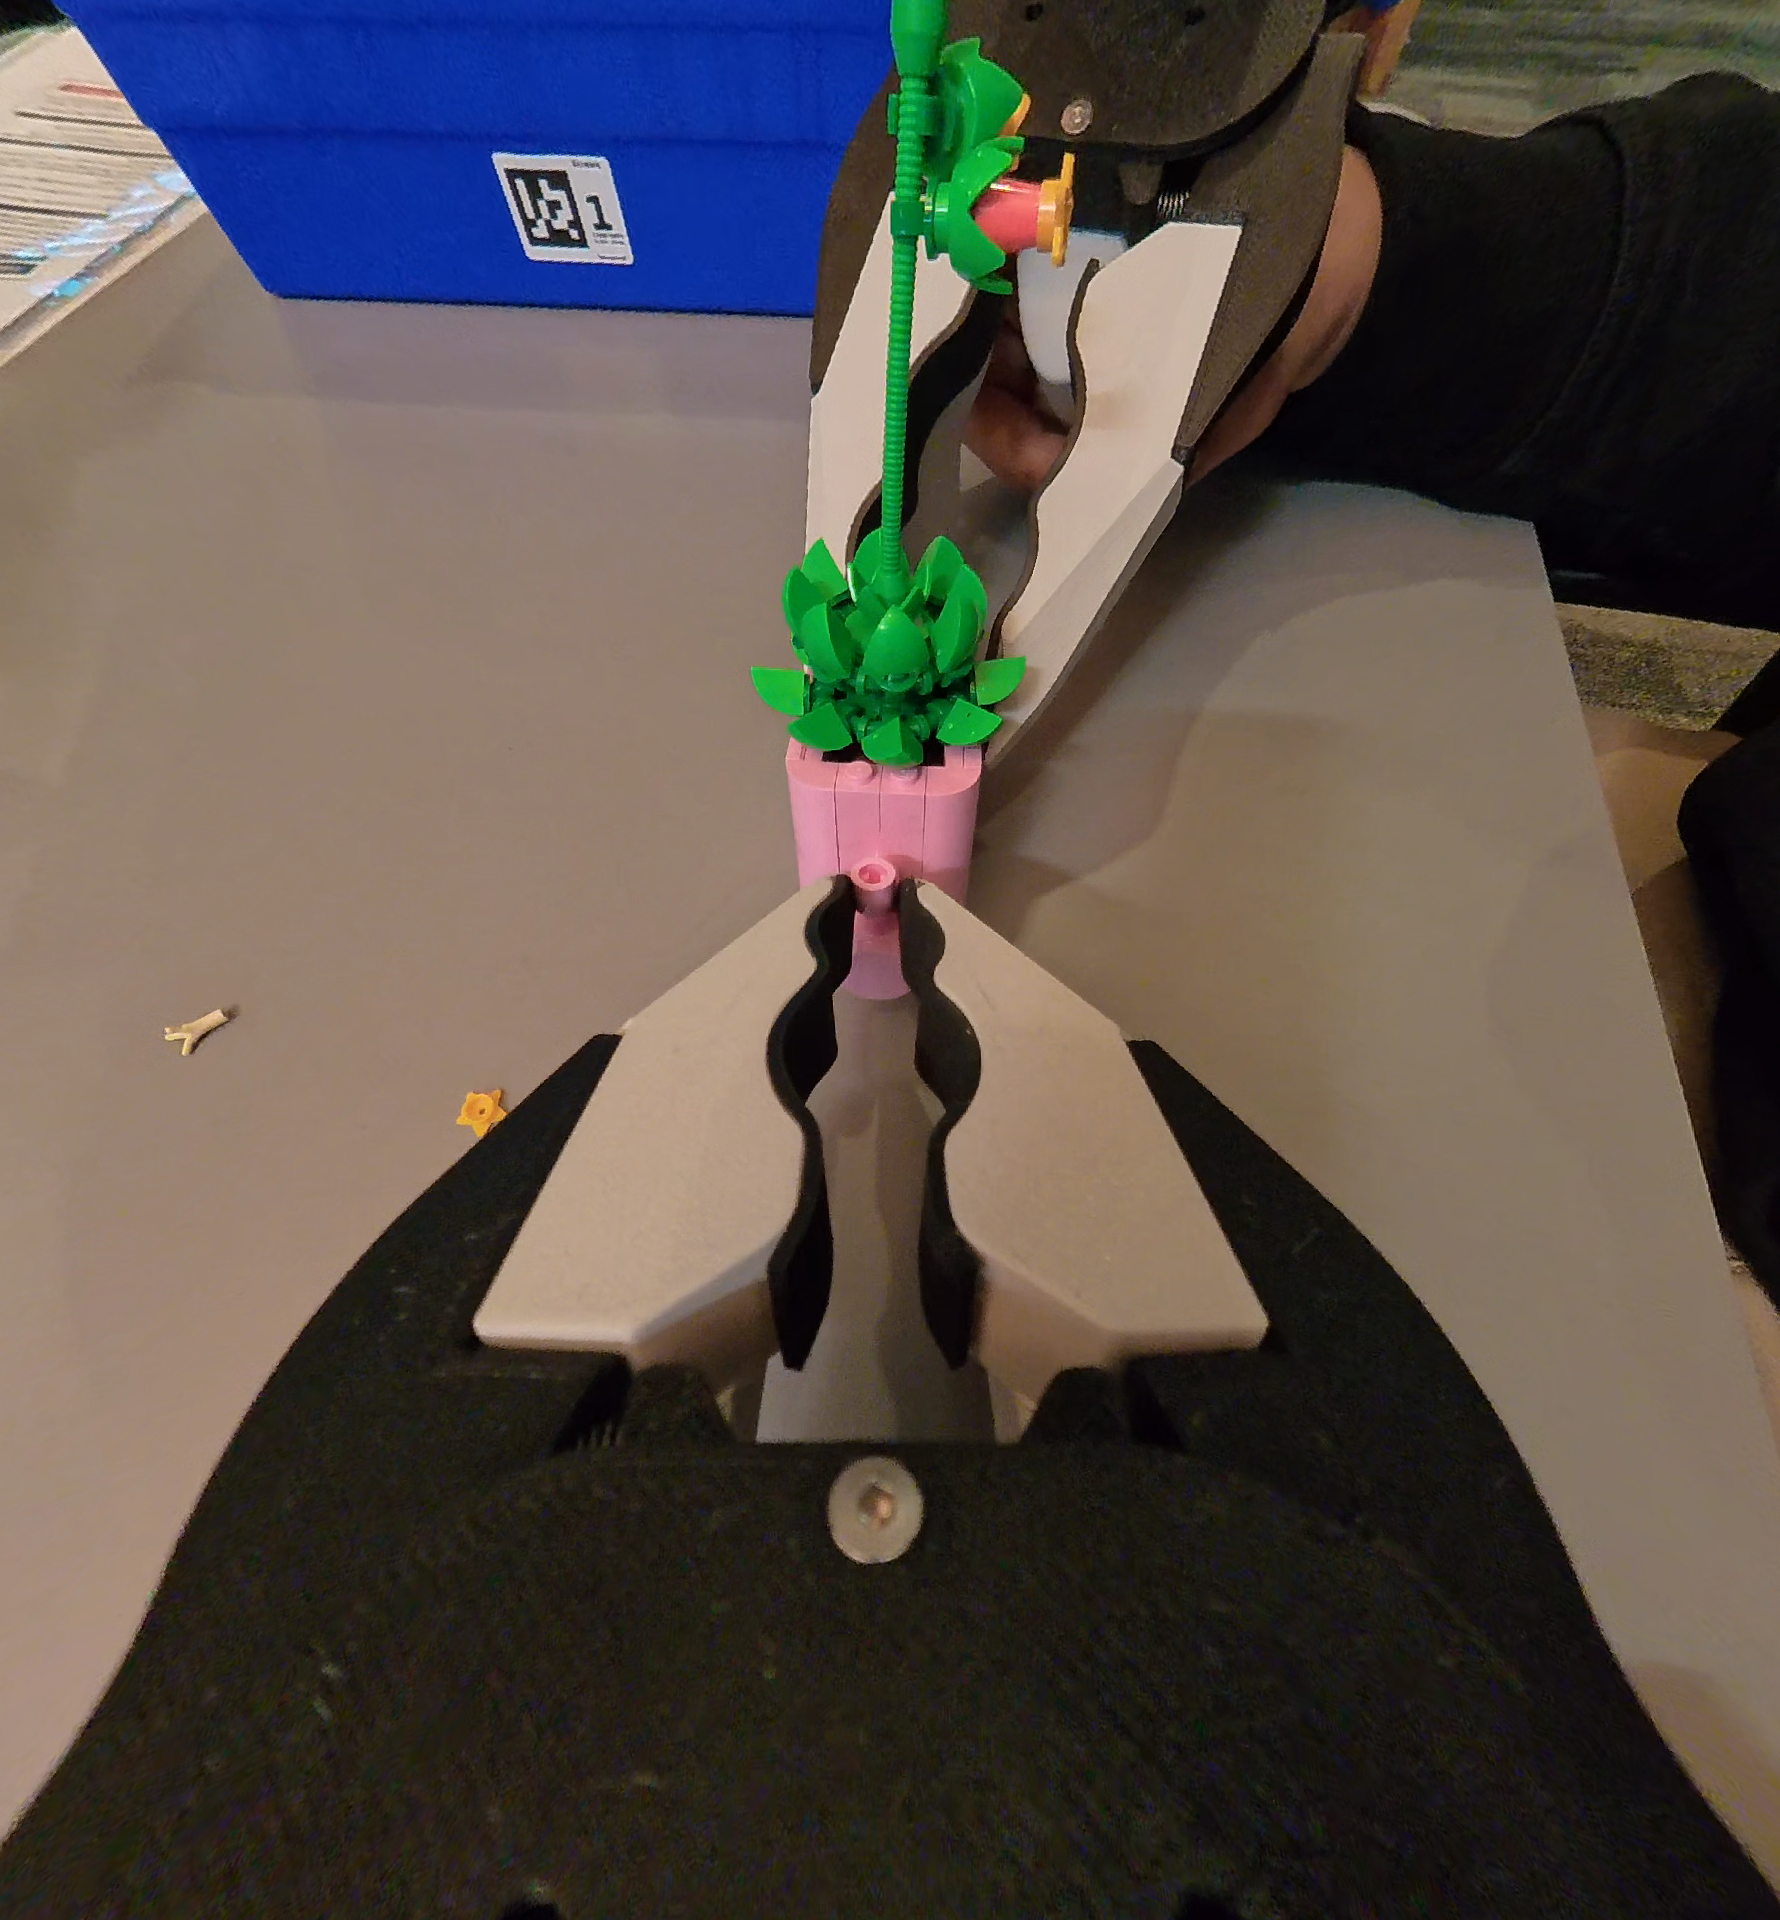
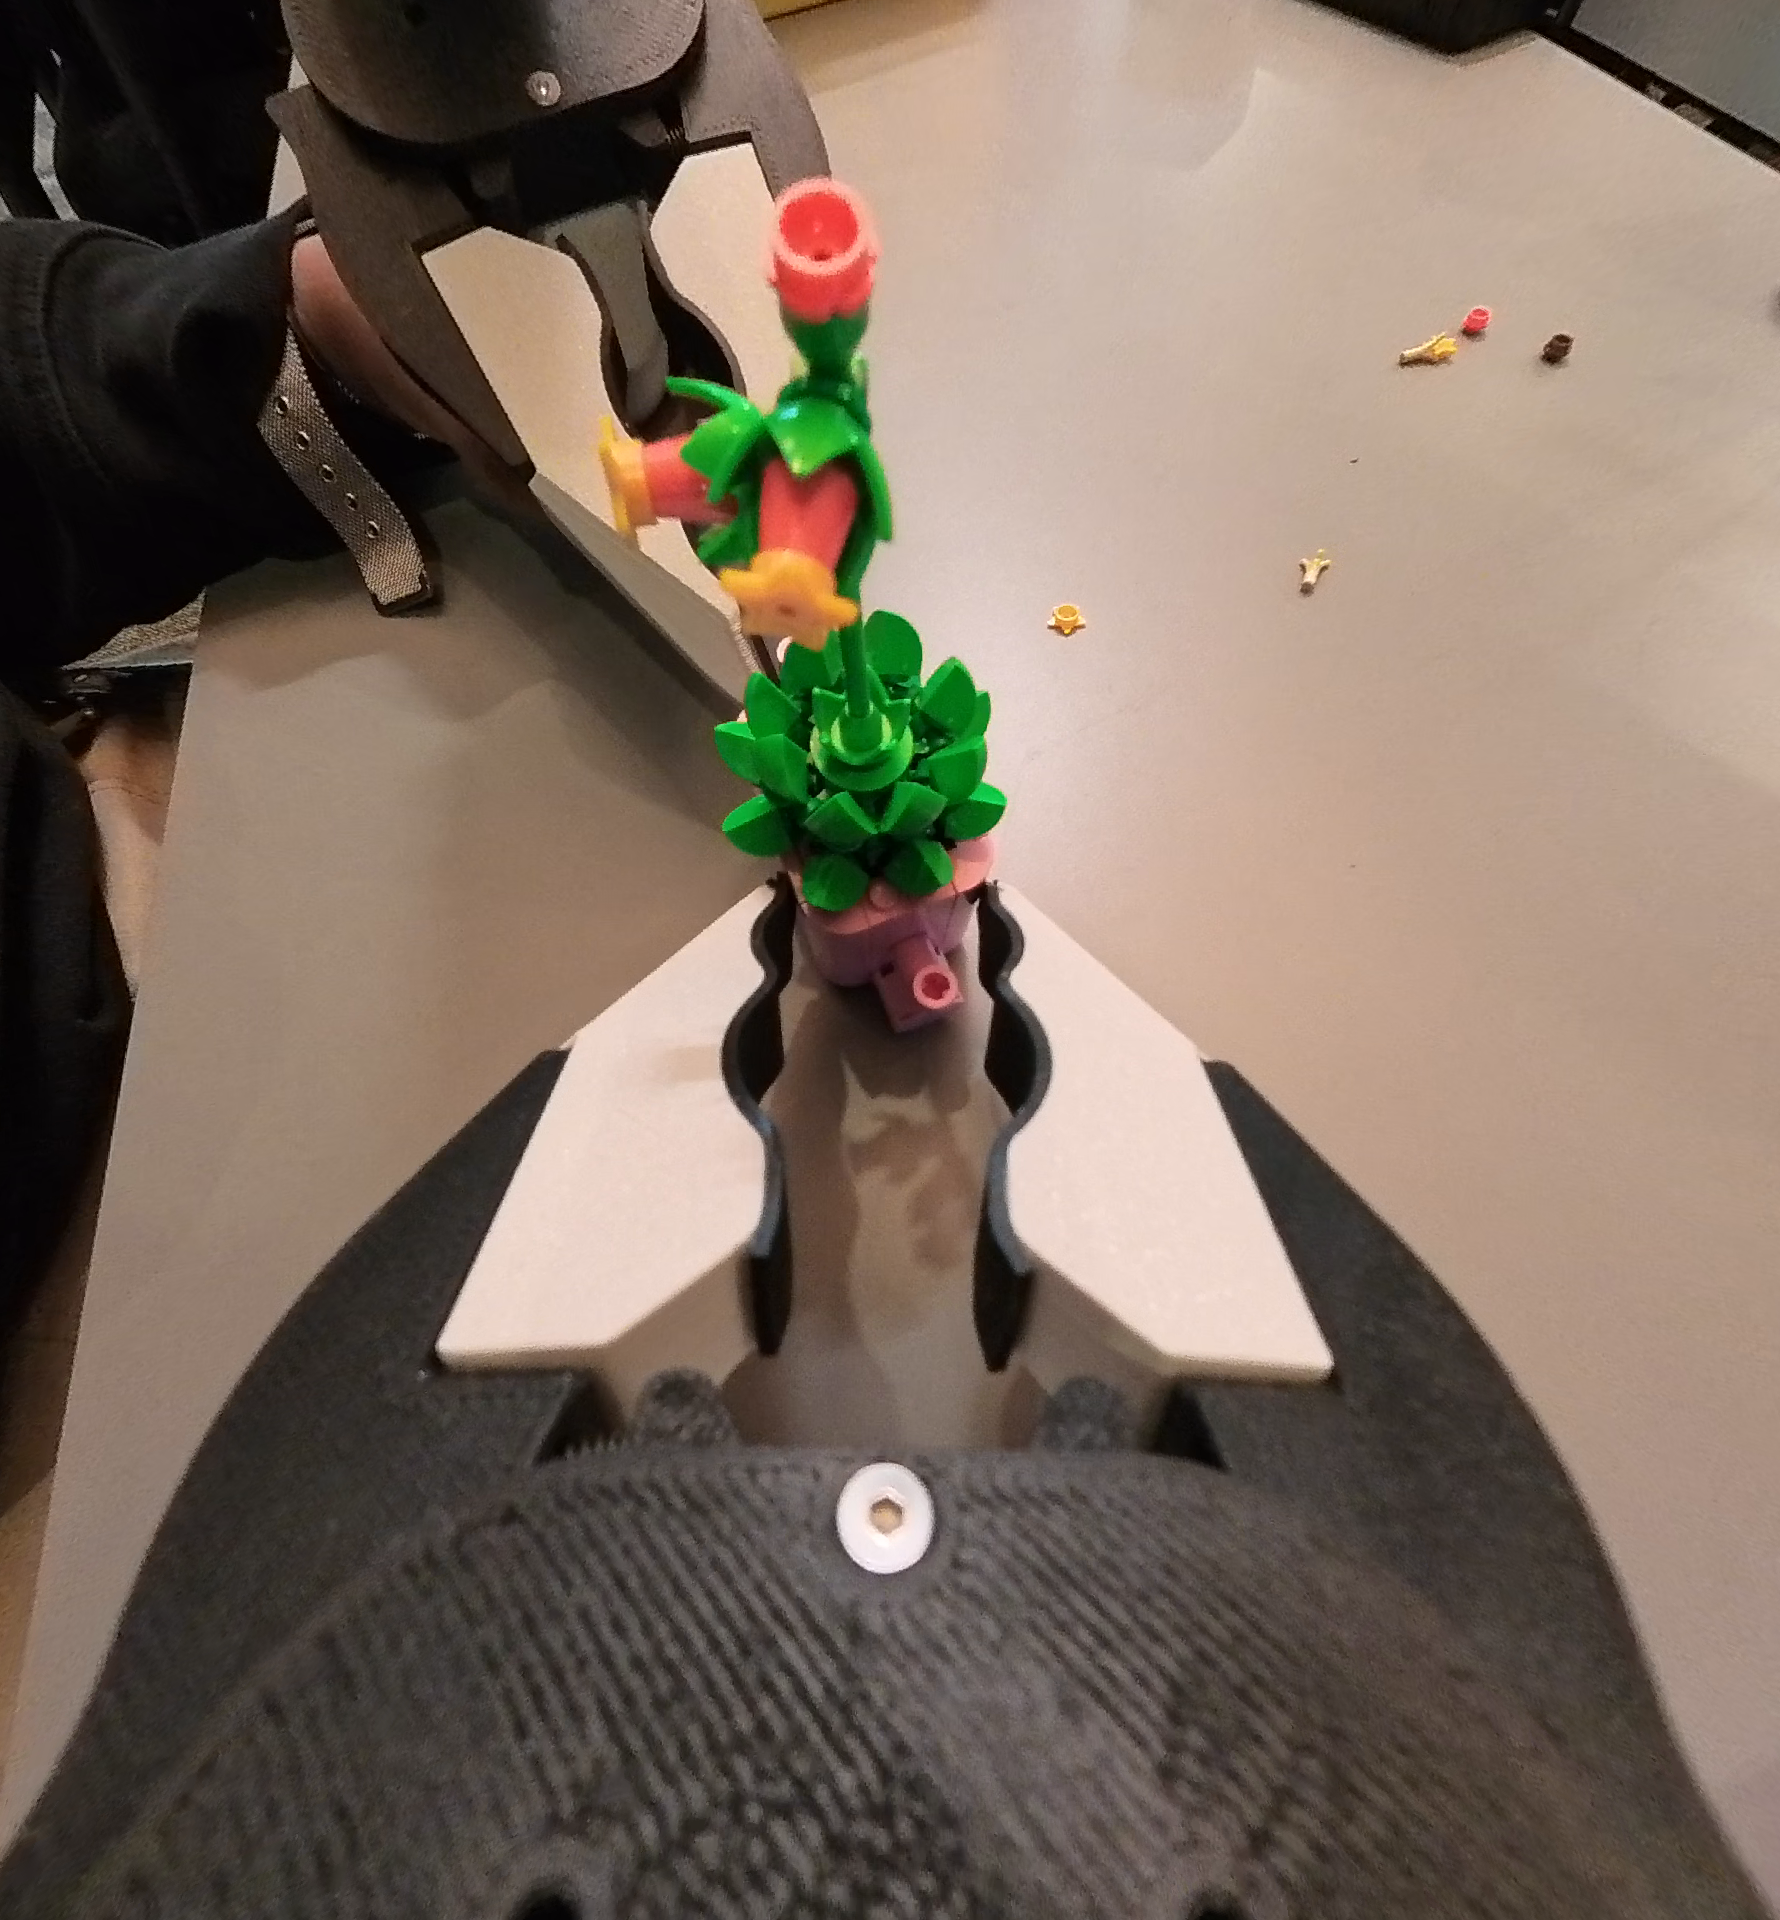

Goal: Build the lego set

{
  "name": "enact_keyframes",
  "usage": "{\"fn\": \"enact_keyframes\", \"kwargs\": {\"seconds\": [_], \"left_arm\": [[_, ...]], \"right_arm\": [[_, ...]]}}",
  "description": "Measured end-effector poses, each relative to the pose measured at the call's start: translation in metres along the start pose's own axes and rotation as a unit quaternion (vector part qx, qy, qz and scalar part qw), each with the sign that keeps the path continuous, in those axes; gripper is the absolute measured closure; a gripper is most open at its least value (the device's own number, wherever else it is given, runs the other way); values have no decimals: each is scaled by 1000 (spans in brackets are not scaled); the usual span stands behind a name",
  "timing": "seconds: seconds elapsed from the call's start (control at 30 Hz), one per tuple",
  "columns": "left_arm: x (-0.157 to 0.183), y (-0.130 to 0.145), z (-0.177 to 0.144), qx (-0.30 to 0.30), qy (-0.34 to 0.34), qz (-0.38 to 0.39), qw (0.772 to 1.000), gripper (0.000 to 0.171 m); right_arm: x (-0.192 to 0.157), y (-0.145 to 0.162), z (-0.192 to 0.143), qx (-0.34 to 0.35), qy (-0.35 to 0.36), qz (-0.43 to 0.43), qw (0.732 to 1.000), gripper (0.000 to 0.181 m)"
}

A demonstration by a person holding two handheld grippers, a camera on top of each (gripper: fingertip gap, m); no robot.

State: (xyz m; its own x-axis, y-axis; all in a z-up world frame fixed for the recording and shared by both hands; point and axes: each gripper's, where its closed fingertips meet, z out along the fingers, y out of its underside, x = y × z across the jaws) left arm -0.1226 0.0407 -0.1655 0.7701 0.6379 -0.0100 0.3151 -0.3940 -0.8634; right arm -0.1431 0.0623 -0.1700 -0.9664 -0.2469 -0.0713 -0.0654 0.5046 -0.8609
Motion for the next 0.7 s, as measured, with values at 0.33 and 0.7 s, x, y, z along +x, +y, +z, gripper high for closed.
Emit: {"fn": "enact_keyframes", "kwargs": {"seconds": [0.33, 0.7], "left_arm": [[3, 1, 1, -5, 9, 2, 1000, 161], [3, -2, -2, 10, 21, -28, 999, 144]], "right_arm": [[0, 0, 0, 0, 0, 0, 1000, 147], [0, 0, 0, 0, -1, 1, 1000, 147]]}}
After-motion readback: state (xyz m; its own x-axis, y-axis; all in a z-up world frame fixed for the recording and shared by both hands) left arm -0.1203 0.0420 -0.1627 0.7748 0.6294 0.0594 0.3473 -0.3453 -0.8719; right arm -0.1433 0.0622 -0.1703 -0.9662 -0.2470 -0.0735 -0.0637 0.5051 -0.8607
